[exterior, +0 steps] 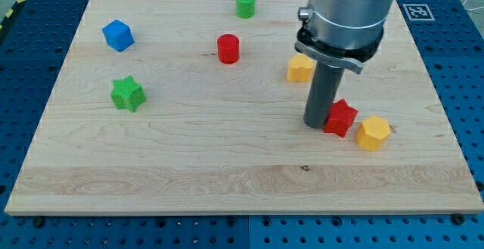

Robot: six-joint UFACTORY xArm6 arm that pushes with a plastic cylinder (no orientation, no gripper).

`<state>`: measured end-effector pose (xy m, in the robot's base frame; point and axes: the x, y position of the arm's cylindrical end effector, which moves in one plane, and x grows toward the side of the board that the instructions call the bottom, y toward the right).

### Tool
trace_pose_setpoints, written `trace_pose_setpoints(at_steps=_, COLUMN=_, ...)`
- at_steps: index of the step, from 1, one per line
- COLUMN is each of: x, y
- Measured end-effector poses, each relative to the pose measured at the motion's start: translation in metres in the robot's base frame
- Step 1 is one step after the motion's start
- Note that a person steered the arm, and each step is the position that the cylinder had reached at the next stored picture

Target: Slide the yellow heart right a bit

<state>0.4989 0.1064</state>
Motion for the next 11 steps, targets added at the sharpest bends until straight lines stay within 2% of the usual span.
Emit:
trace_pose_setpoints(at_steps=2, x=0.0, y=0.017)
trace_pose_setpoints(at_steps=5, x=-0.001, y=-0.07)
trace_pose_setpoints(at_steps=8, x=-0.089, y=-0.076)
trace_pose_setpoints(at_steps=11, x=-0.105, y=-0.073)
